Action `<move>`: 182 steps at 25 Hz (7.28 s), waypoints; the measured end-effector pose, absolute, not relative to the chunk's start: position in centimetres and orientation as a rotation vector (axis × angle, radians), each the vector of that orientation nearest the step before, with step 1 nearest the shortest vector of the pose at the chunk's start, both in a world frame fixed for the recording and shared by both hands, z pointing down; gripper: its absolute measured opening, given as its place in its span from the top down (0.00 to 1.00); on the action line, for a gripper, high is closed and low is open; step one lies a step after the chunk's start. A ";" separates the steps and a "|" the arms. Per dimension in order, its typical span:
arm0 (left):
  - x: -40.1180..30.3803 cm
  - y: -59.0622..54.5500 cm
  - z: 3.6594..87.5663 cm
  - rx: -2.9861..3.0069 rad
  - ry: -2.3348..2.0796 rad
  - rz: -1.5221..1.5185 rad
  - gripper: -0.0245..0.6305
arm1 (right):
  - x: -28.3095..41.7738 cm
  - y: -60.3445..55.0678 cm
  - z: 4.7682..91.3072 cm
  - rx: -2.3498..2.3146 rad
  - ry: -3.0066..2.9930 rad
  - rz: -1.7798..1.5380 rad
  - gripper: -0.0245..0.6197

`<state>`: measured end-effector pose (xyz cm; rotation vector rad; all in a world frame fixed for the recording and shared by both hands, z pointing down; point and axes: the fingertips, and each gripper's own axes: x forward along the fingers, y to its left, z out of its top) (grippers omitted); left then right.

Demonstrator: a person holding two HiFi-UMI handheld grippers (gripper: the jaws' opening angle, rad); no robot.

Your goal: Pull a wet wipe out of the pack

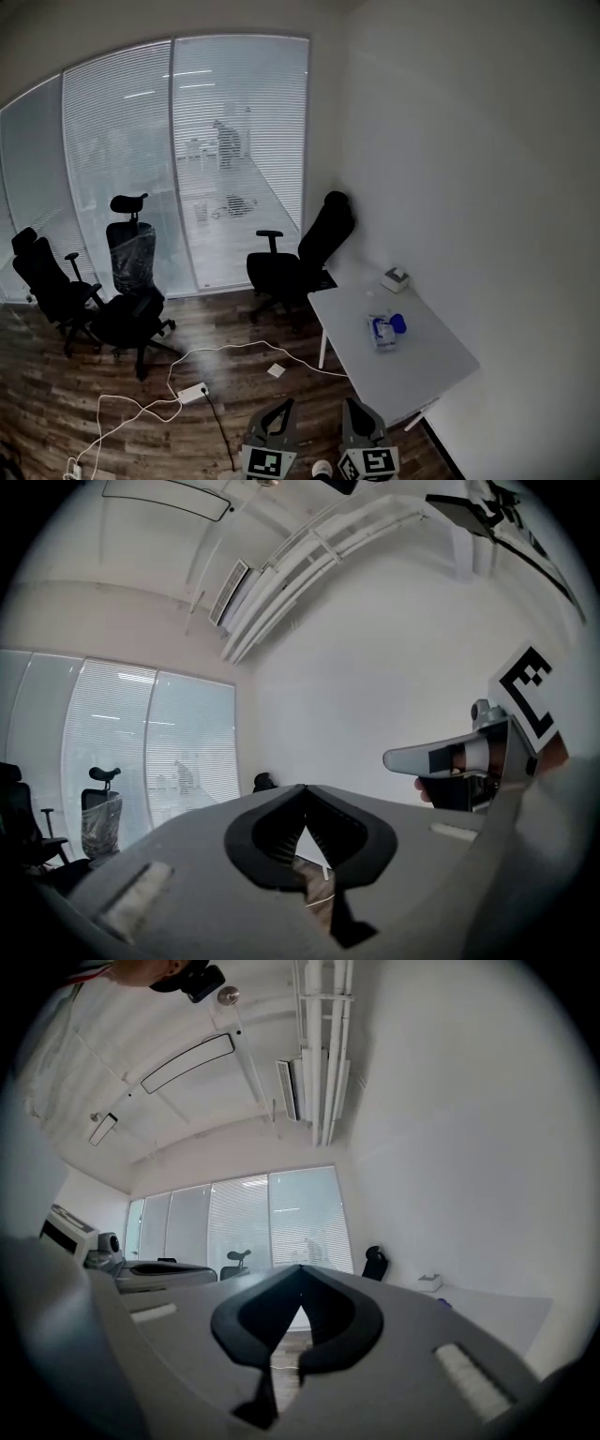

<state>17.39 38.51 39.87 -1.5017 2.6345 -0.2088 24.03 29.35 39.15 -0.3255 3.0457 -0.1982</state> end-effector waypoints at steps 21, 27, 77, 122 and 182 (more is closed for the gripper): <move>-0.7 25.5 38.9 -1.377 2.720 -0.253 0.96 | 4.8 15.8 38.7 -0.143 3.052 -0.261 0.95; -4.0 20.8 39.4 -1.386 2.729 -0.251 0.96 | 1.6 11.5 39.3 -0.139 3.055 -0.282 0.95; -16.9 -18.0 45.9 -2.638 1.631 -0.184 0.96 | -3.8 -16.4 46.3 -1.836 2.554 -0.294 0.95; -1.7 -23.9 46.2 -2.691 1.447 -0.266 0.96 | 10.3 -20.8 47.3 -1.886 2.415 -0.351 0.95; -4.2 -27.4 51.0 -2.897 1.225 -0.355 0.96 | 8.2 -20.8 58.9 -2.117 2.629 -0.756 0.48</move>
